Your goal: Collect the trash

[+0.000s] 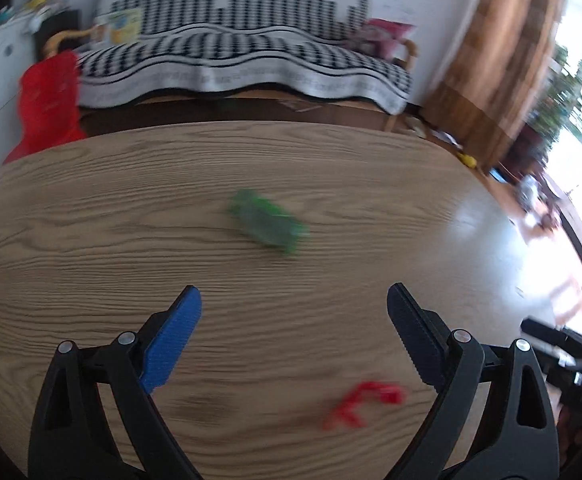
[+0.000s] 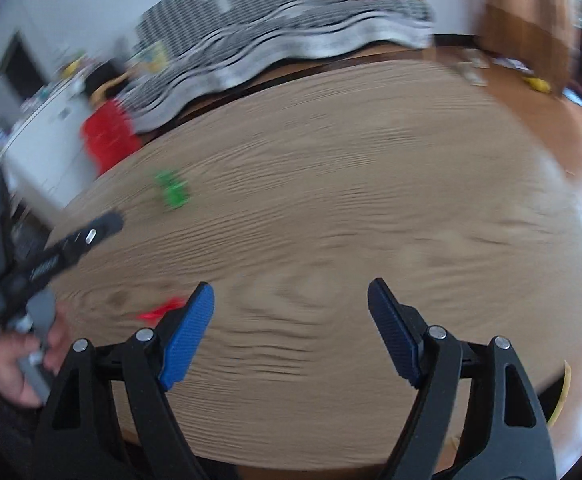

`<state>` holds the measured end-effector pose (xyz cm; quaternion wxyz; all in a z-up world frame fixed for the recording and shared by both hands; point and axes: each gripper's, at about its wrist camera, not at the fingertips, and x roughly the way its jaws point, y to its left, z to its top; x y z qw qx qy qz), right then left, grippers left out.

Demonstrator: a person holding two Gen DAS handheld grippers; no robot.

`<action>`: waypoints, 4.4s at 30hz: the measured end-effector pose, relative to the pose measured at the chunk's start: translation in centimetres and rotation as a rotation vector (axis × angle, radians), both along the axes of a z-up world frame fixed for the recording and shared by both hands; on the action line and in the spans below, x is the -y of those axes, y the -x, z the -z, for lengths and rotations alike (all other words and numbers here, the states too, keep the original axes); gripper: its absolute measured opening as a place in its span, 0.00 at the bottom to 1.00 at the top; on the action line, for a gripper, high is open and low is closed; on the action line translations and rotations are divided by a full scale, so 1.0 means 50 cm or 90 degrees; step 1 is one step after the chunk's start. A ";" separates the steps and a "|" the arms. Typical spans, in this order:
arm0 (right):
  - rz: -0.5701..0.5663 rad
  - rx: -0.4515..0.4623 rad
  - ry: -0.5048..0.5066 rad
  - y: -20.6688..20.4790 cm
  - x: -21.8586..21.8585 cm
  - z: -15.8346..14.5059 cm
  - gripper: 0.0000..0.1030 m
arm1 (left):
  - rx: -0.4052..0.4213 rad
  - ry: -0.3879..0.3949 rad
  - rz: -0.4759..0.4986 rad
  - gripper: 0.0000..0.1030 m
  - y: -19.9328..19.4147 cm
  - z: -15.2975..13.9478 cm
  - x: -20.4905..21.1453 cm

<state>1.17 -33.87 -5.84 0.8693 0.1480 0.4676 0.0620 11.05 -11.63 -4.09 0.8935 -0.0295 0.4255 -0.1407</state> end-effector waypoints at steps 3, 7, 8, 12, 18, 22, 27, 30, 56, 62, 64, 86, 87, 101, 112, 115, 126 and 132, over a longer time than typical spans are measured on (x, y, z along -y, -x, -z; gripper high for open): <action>-0.082 -0.021 0.020 -0.042 -0.100 0.026 0.74 | -0.010 0.004 -0.027 0.88 -0.018 0.006 -0.059; -0.162 -0.036 0.066 -0.072 -0.192 0.052 0.74 | -0.021 0.008 -0.041 0.88 -0.026 0.019 -0.107; -0.178 -0.040 0.080 -0.076 -0.210 0.058 0.74 | -0.025 0.010 -0.043 0.88 -0.028 0.022 -0.114; -0.207 -0.048 0.113 -0.074 -0.236 0.078 0.74 | -0.038 0.030 -0.045 0.88 -0.044 0.030 -0.125; -0.229 -0.039 0.145 -0.072 -0.243 0.096 0.64 | -0.059 0.043 -0.034 0.88 -0.067 0.052 -0.083; -0.245 -0.032 0.129 -0.063 -0.249 0.096 0.35 | -0.062 0.032 -0.033 0.88 -0.094 0.067 -0.035; -0.240 -0.011 0.106 -0.041 -0.245 0.076 0.09 | -0.066 0.037 -0.070 0.88 -0.137 0.078 0.001; -0.238 0.002 0.095 -0.026 -0.238 0.061 0.09 | -0.083 0.055 -0.091 0.88 -0.164 0.087 0.020; -0.041 0.045 0.079 0.114 0.075 -0.036 0.09 | -0.017 -0.058 -0.023 0.20 -0.082 0.037 0.094; 0.092 0.036 0.089 0.231 0.261 -0.039 0.09 | 0.017 -0.030 0.094 0.20 0.042 -0.017 0.191; 0.140 0.022 0.094 0.278 0.327 -0.030 0.09 | 0.027 -0.022 0.142 0.20 0.090 -0.027 0.246; 0.350 -0.164 0.055 0.485 0.589 0.102 0.09 | 0.005 -0.002 0.531 0.20 0.424 0.064 0.654; 0.351 -0.165 0.054 0.478 0.593 0.103 0.09 | 0.004 0.001 0.534 0.20 0.418 0.064 0.660; 0.375 -0.171 0.039 0.476 0.614 0.106 0.38 | -0.023 0.009 0.544 0.20 0.407 0.086 0.675; 0.439 -0.113 0.043 0.506 0.641 0.063 0.72 | -0.055 0.024 0.575 0.21 0.408 0.120 0.742; 0.462 -0.096 0.038 0.516 0.652 0.050 0.74 | -0.055 0.021 0.595 0.21 0.416 0.130 0.769; 0.494 -0.025 0.026 0.509 0.652 -0.005 0.84 | 0.000 0.031 0.574 0.79 0.402 0.090 0.739; 0.436 0.018 0.070 0.429 0.570 -0.041 0.90 | 0.033 0.022 0.470 0.90 0.343 0.038 0.620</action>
